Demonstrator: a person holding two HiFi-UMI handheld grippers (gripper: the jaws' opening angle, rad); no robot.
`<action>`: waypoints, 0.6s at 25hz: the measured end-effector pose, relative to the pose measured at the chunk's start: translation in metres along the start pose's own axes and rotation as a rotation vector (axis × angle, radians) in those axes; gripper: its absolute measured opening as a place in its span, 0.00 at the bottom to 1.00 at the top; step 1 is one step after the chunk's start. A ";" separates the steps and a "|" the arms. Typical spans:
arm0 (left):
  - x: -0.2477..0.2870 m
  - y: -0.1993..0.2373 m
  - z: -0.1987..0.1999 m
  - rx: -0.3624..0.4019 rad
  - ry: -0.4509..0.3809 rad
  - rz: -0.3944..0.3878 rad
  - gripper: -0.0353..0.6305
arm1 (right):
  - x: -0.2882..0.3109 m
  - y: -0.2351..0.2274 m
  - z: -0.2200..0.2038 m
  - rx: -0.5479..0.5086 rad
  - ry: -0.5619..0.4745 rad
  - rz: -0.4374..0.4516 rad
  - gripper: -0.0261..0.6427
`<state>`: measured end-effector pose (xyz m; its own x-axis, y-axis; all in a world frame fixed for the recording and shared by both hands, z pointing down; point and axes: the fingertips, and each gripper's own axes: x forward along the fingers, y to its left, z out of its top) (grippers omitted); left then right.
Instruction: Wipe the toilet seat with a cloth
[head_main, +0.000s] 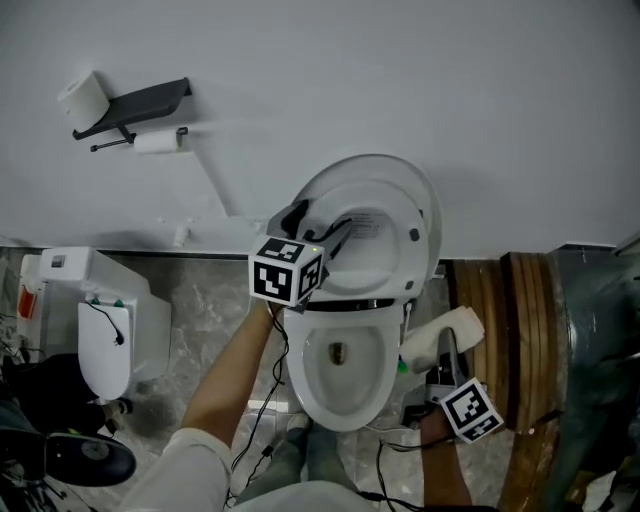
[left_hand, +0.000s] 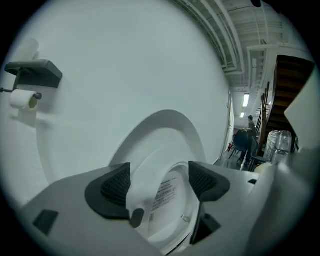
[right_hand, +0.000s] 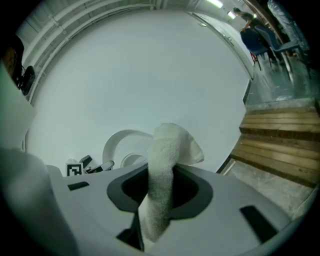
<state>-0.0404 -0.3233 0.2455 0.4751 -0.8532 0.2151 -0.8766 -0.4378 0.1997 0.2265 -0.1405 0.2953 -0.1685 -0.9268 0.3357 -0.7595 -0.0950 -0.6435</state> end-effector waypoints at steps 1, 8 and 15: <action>0.004 0.000 0.001 0.005 0.007 -0.002 0.61 | -0.002 -0.004 -0.003 0.023 0.007 -0.020 0.19; 0.025 0.002 -0.004 0.048 0.064 0.041 0.61 | -0.007 -0.013 -0.008 0.089 0.007 -0.035 0.19; 0.041 0.007 -0.007 0.119 0.122 0.118 0.61 | -0.011 -0.023 0.006 0.092 -0.021 -0.014 0.19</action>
<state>-0.0267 -0.3598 0.2620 0.3679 -0.8631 0.3459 -0.9261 -0.3734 0.0533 0.2496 -0.1301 0.3024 -0.1441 -0.9326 0.3310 -0.7005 -0.1401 -0.6998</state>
